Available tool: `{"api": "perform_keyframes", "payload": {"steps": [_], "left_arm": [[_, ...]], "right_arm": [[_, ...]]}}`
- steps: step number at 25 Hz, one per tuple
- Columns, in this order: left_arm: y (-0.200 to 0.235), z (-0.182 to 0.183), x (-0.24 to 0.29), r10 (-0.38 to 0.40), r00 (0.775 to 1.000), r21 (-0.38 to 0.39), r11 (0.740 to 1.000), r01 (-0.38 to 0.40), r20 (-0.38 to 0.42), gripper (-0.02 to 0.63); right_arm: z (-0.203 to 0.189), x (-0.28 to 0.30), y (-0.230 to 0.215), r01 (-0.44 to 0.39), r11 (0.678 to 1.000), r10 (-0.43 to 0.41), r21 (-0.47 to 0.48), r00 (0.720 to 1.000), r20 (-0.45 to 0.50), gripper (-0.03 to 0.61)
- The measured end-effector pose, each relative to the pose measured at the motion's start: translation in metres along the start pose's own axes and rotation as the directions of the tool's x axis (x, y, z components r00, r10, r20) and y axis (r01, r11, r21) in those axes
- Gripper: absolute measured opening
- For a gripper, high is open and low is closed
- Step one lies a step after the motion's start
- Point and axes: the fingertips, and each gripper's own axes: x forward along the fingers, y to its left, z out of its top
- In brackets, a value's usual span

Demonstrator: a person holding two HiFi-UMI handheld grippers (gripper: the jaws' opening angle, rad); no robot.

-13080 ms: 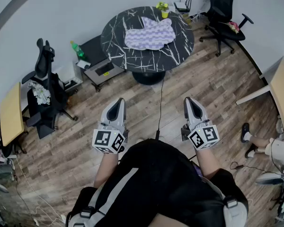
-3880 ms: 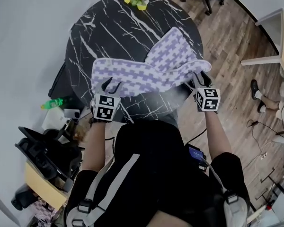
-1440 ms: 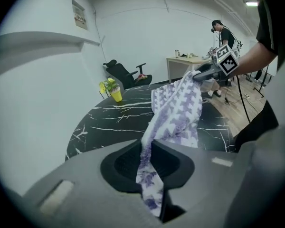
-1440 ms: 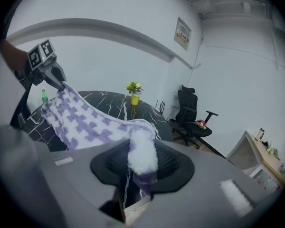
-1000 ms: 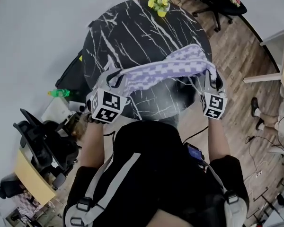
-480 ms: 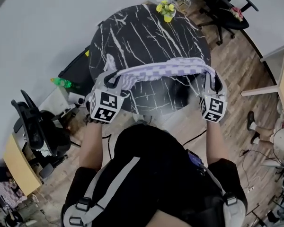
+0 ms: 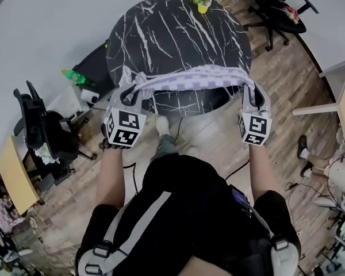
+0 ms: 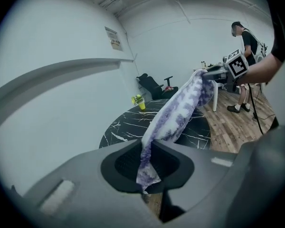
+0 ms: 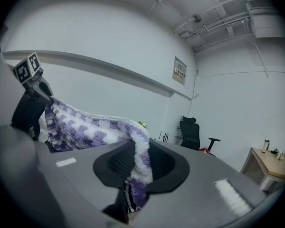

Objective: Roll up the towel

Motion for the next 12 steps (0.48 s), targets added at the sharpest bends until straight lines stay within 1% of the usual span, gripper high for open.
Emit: {"api": "perform_keyframes", "payload": {"steps": [5, 7, 9, 12], "left_arm": [[-0.013, 0.008, -0.034, 0.048, 0.998, -0.018, 0.999, -0.047, 0.037, 0.051], [-0.015, 0.010, -0.044, 0.067, 0.997, -0.024, 0.998, -0.066, 0.039, 0.051], [-0.016, 0.011, -0.050, 0.077, 0.996, -0.033, 0.997, -0.076, 0.041, 0.051], [-0.014, 0.010, -0.047, 0.085, 0.996, -0.027, 0.996, -0.084, 0.032, 0.051]], "right_arm": [[0.008, -0.026, -0.006, -0.020, 1.000, 0.020, -0.004, 0.999, 0.043, 0.071], [0.012, -0.033, -0.007, -0.031, 0.999, 0.032, -0.014, 0.998, 0.058, 0.071], [0.014, -0.036, -0.008, -0.039, 0.999, 0.041, -0.022, 0.997, 0.067, 0.071], [0.015, -0.032, -0.007, -0.047, 0.998, 0.049, -0.037, 0.996, 0.069, 0.071]]}}
